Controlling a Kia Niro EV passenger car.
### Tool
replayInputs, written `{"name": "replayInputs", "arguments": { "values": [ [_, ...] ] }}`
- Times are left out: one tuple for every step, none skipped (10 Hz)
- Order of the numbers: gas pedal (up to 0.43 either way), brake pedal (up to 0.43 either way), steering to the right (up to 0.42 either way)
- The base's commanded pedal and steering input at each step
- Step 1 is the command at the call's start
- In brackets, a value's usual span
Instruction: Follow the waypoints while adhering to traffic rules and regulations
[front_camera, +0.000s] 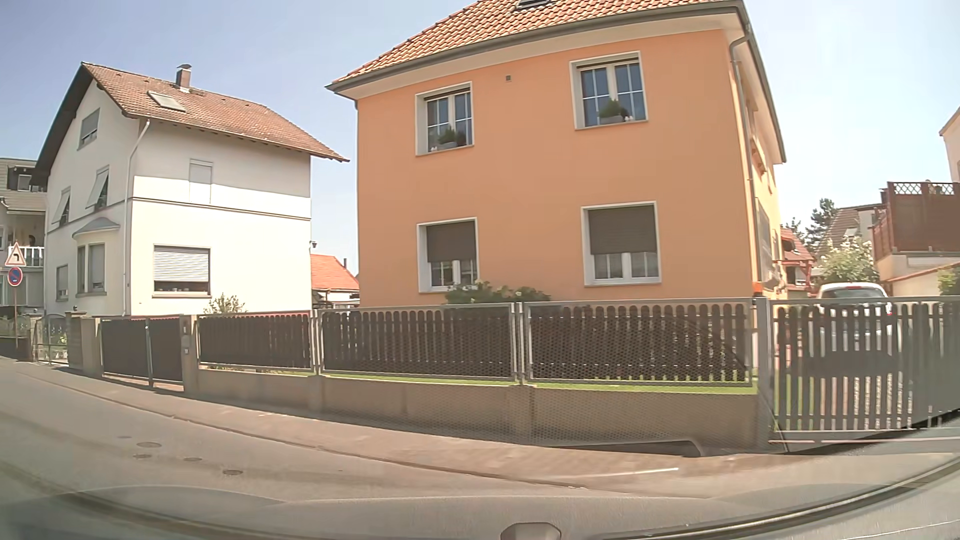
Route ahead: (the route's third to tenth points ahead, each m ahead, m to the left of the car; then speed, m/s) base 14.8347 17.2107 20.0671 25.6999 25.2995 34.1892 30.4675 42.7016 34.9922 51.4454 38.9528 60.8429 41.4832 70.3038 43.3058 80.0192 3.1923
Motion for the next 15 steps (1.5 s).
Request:
{"name": "replayInputs", "arguments": {
  "values": [
    [0.138, 0.000, -0.565],
    [0.138, 0.000, -0.582],
    [0.138, 0.000, -0.605],
    [0.138, 0.000, -0.618],
    [0.138, 0.000, -0.622],
    [0.138, 0.000, -0.623],
    [0.138, 0.000, -0.620],
    [0.150, 0.000, -0.613],
    [0.157, 0.000, -0.590],
    [0.157, 0.000, -0.561],
    [0.157, 0.000, -0.541],
    [0.169, 0.000, -0.513],
    [0.169, 0.000, -0.478],
    [0.169, 0.000, -0.446],
    [0.169, 0.000, -0.396]
  ]
}}
